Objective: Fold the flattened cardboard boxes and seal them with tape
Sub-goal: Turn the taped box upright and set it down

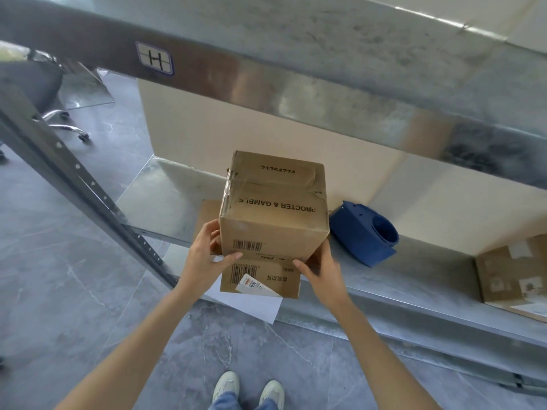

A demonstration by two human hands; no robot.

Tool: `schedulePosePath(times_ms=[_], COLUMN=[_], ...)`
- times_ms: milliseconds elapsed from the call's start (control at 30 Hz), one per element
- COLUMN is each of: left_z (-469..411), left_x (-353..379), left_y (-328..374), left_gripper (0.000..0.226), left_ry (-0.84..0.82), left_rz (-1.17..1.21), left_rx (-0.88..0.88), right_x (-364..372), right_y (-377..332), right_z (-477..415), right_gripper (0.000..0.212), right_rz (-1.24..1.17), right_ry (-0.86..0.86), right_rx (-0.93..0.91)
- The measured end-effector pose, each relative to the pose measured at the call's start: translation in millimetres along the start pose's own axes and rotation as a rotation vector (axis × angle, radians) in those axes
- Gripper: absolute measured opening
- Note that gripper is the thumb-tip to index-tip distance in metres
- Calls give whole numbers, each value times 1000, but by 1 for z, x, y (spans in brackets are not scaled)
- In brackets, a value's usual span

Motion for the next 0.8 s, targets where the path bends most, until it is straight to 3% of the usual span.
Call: schedulePosePath(times_ms=[333, 567, 800], left_z=[25, 44, 57], left_x=[-33, -65, -101], left_y=[31, 69, 96], left_gripper=[61, 69, 53], left_ry=[16, -55, -3], left_rz=[132, 261, 377], left_rx=[-52, -47, -79], right_x=[-13, -11, -9], right_y=[-44, -89, -120], right_z=[26, 34, 36], right_gripper=[69, 57, 34], right_rz=[-68, -152, -327], right_ry=[47, 55, -55], right_rx=[-110, -143, -85])
Point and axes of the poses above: each hand's wrist, its own z-axis away from the middle knuckle, its own x-axis out of the palm, y = z × x, the point moved 9 cm from there along -z, towards the middle knuckle, and after that the axes turned 2 degrees about x, right-handed, at the moved point
